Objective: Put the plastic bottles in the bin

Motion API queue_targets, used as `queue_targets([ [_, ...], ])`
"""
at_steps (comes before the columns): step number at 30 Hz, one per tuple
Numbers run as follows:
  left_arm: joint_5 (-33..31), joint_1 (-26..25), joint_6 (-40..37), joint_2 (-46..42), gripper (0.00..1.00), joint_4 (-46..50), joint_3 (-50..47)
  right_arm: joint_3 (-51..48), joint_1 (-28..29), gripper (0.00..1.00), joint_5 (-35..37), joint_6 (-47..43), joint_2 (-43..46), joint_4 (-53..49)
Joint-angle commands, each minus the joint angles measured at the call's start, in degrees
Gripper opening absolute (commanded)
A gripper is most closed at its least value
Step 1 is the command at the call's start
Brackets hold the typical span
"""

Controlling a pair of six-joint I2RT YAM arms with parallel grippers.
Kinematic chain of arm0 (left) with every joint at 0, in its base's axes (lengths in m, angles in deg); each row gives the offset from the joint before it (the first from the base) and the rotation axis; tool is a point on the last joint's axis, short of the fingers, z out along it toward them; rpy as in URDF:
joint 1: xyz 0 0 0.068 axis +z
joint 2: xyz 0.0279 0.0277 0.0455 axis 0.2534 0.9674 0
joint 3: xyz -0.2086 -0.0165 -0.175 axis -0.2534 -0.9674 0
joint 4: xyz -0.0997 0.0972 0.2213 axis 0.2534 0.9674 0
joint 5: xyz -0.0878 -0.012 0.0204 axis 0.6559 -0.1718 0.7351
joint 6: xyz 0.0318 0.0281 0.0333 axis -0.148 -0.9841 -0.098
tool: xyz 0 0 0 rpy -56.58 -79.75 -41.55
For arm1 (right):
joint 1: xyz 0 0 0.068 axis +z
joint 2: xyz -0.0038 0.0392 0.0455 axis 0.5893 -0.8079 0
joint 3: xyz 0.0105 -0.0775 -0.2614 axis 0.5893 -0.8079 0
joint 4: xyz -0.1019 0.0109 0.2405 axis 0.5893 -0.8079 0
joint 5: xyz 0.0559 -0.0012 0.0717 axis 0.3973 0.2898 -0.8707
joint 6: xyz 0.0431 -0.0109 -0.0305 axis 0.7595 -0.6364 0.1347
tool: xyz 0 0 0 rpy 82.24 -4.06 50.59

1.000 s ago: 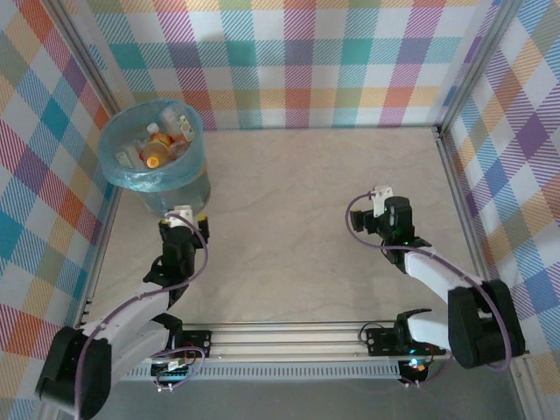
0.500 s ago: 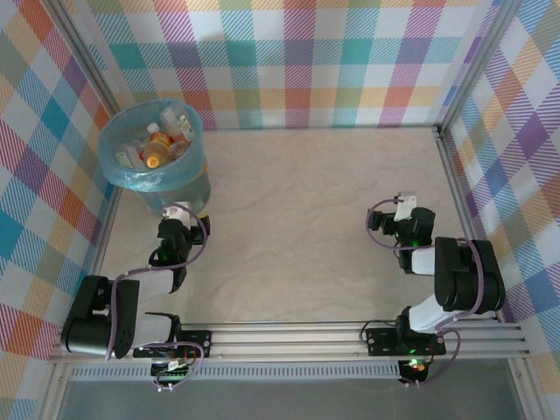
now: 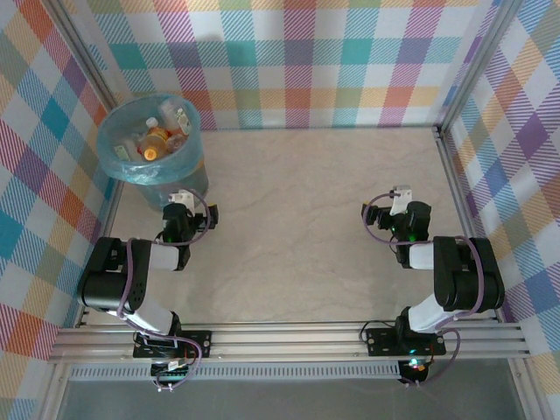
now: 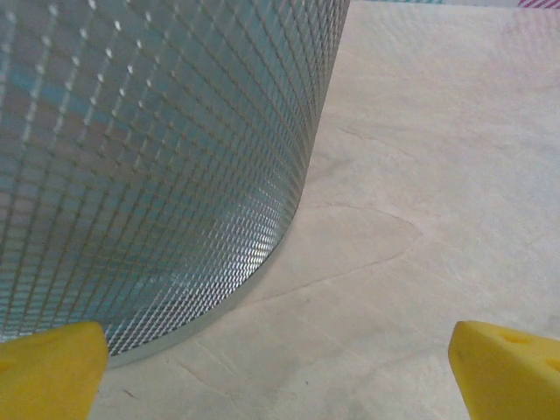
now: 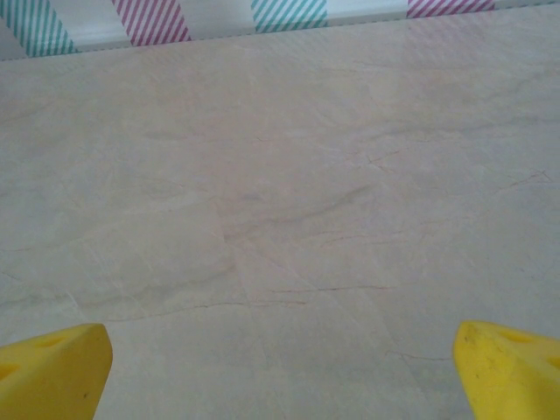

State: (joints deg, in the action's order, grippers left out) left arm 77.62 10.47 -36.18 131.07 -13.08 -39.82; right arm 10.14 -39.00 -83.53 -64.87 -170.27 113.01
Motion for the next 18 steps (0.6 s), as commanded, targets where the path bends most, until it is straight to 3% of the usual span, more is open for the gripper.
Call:
queue_targets([
  [1,-0.12,0.60,0.57,0.05,1.00,0.21,0.97,1.01,0.44,1.00,0.71,0.52,0.29,0.20],
  [18,-0.07,0.60,0.61,0.11,1.00,0.20,0.95,1.14,0.72,1.00,1.26,0.34,0.30,-0.02],
])
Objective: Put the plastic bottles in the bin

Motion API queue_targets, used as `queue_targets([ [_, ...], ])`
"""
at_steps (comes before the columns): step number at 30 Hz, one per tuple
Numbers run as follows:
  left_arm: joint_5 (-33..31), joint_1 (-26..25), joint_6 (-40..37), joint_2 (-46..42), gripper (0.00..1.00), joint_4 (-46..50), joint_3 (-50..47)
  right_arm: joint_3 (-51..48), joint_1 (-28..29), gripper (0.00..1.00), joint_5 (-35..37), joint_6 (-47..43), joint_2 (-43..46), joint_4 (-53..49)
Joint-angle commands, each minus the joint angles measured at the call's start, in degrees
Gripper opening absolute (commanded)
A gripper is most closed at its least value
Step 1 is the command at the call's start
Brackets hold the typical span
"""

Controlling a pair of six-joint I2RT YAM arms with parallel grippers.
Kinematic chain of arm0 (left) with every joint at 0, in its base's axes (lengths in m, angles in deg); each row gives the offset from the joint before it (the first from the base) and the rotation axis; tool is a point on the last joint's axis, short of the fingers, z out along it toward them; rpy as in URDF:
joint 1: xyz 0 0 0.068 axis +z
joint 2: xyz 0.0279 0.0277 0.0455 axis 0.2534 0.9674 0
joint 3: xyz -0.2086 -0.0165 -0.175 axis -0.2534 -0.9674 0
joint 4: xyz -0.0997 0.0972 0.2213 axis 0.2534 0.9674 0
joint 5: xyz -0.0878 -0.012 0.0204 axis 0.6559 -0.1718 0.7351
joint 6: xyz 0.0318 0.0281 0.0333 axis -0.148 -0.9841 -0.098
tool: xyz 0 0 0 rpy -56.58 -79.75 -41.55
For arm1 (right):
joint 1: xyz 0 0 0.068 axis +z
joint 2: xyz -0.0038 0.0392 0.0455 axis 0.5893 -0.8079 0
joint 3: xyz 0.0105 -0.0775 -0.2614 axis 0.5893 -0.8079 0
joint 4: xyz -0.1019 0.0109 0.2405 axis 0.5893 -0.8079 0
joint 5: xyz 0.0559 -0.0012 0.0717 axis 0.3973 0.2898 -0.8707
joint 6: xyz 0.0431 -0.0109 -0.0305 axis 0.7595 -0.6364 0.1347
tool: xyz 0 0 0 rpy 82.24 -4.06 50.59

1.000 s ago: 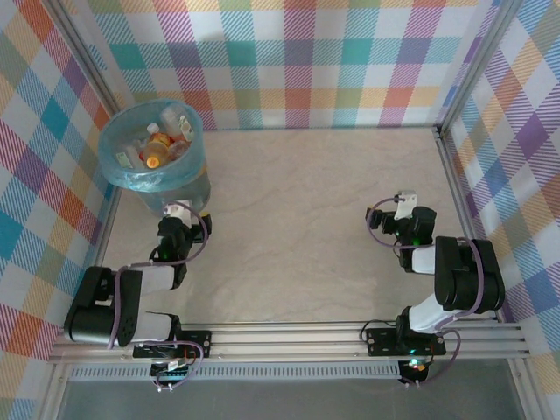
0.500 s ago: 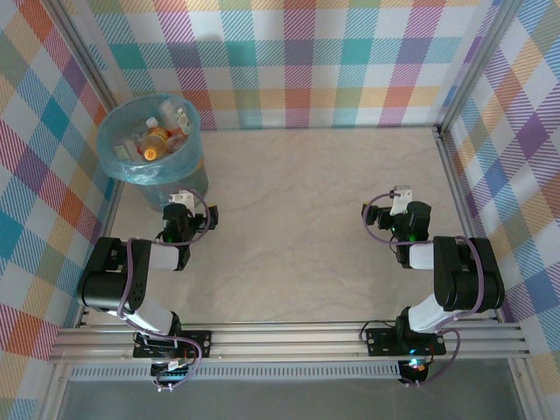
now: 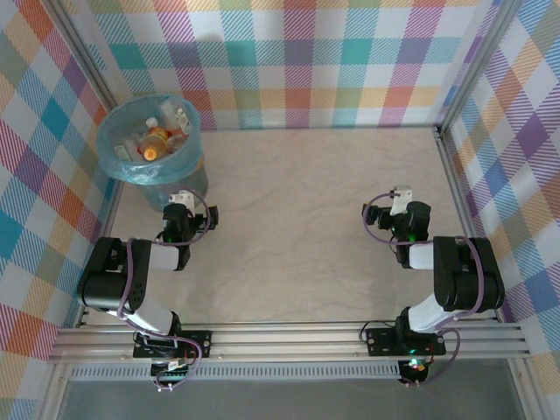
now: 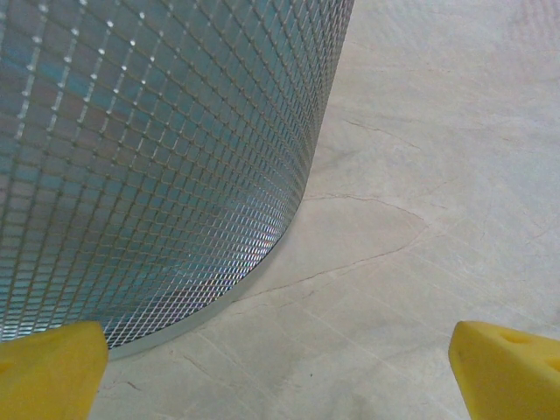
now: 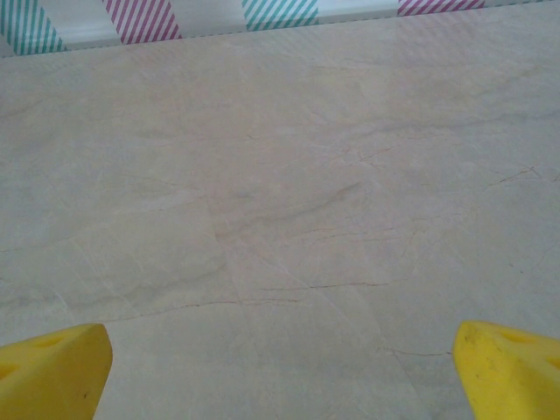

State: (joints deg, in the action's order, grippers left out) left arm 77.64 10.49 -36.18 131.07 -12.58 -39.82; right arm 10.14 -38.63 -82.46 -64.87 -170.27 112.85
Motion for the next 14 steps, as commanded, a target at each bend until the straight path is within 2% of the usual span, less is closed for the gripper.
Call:
queue_targets([
  [1,-0.09,0.53,0.57,0.11,1.00,-0.38,1.01,1.14,0.39,1.00,0.19,0.34,0.31,0.14],
  [14,-0.38,0.36,0.53,0.08,1.00,-0.39,1.01,1.14,0.41,1.00,0.19,0.34,0.31,0.14],
])
